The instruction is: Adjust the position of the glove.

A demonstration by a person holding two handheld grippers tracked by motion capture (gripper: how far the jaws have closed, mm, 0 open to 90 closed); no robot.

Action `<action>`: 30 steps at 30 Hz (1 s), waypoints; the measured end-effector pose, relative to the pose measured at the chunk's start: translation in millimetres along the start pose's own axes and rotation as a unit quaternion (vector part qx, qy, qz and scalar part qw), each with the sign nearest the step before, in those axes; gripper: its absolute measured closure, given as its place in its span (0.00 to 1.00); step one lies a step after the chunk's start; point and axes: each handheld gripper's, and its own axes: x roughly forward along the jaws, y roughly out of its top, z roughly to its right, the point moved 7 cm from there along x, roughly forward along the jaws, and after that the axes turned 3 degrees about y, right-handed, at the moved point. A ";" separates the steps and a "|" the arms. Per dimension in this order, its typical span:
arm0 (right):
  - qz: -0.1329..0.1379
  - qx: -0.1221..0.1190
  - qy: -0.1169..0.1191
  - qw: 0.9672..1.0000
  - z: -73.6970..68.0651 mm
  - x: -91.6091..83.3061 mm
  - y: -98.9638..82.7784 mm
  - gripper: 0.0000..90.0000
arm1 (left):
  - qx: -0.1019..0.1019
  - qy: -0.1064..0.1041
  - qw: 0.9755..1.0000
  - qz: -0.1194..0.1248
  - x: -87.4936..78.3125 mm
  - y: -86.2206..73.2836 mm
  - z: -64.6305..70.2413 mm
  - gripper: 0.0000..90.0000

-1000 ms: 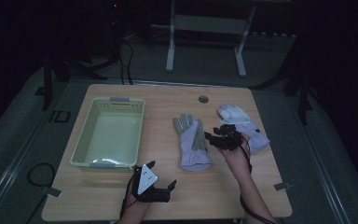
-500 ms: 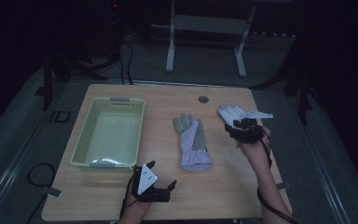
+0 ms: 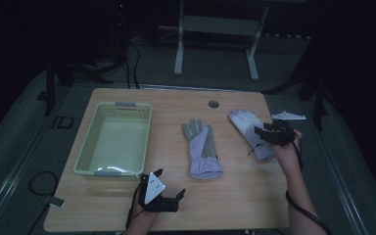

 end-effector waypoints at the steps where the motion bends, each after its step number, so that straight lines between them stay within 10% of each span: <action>1: -0.003 0.004 0.003 1.000 3.5 1.8 -0.7 0.57 | 0.000 0.000 1.000 0.000 0.0 0.0 0.0 0.00; 22: -0.101 0.019 0.005 0.995 37.8 67.5 -33.3 0.53 | -0.004 0.002 1.000 0.001 -0.2 0.0 -0.6 0.00; 30: -0.079 0.028 0.029 0.996 35.2 69.9 -39.4 0.67 | -0.002 0.003 1.000 0.002 -0.5 0.1 -0.6 0.00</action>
